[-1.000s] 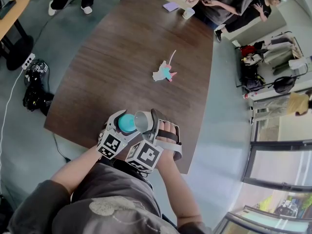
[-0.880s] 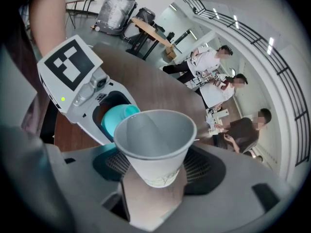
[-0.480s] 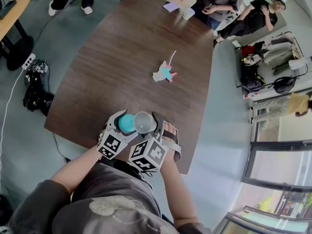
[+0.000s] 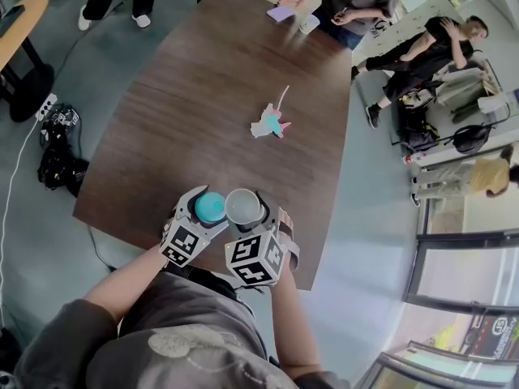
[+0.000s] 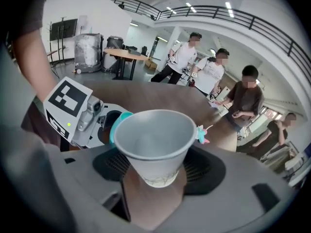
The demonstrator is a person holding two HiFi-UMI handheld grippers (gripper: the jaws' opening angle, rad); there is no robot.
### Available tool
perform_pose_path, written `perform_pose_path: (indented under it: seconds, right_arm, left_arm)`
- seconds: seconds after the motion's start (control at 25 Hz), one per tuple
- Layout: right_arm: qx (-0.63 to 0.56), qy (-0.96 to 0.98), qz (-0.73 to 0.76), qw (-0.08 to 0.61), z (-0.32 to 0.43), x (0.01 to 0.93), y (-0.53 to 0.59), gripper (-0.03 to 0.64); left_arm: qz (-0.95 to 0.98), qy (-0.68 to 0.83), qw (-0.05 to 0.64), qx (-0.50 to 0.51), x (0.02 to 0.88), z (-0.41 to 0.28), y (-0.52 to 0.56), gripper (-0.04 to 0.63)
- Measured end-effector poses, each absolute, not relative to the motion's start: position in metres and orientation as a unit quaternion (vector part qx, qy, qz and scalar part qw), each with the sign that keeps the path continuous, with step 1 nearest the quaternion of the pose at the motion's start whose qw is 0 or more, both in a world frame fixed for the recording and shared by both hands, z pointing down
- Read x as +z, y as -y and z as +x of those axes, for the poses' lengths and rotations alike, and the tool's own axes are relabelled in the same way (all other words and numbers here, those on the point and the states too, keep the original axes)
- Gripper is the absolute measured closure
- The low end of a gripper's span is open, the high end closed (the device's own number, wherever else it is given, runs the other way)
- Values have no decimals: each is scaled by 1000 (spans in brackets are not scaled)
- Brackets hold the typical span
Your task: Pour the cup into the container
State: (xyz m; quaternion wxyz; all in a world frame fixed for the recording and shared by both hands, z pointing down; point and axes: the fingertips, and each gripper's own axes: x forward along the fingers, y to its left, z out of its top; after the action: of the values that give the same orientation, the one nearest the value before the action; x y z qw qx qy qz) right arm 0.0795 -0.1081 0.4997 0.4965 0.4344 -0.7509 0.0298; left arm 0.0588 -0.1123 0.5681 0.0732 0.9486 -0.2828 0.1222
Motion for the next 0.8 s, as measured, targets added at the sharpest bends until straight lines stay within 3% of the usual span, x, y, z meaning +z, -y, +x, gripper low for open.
perform_pose_path:
  seconds: [0.56, 0.8]
  right_arm:
    - [101, 792, 467, 380, 87, 503, 102, 318]
    - [115, 786, 481, 370, 103, 505, 96, 318]
  left_arm:
    - [949, 285, 67, 121, 566, 58, 111, 188]
    - [947, 290, 68, 122, 566, 58, 109, 187]
